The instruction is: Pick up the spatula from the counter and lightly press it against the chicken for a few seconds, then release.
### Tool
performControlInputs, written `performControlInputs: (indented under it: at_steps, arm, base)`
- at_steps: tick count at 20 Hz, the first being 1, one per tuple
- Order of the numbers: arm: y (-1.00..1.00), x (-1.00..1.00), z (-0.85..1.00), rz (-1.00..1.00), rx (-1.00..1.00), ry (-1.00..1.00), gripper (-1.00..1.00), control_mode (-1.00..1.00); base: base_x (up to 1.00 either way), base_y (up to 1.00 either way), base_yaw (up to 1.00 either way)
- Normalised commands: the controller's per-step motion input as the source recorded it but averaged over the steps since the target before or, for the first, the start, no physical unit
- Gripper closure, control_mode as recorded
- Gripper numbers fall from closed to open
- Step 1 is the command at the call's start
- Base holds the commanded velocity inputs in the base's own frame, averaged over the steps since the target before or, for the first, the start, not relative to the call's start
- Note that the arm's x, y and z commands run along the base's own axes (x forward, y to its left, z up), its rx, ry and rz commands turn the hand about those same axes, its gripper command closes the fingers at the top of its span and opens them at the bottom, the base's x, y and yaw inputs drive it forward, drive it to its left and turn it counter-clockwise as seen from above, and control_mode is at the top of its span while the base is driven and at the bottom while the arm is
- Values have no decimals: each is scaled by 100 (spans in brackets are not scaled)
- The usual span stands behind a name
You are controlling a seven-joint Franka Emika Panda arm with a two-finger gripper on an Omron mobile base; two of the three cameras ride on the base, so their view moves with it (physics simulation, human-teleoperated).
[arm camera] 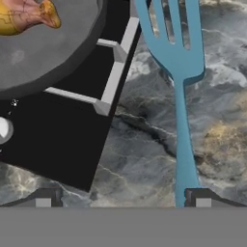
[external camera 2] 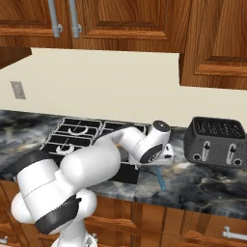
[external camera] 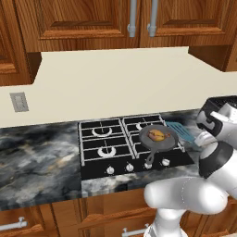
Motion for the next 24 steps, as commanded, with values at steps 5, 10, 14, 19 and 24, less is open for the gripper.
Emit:
performControlInputs:
  at_steps: [5,10,14,19,24]
  arm:
    - [-4,22,-9,0,0,0,-100,-100]
    - [-10,19,-12,0,0,0,-100,-100]
    - [-11,17,-13,0,0,0,-100,-100]
    - [-9,14,-13,0,0,0,-100,-100]
    - [-6,12,-13,0,0,0,-100,-100]
  base:
    - [0,0,0]
    - [0,0,0]
    - [0,0,0]
    - [0,0,0]
    - [0,0,0]
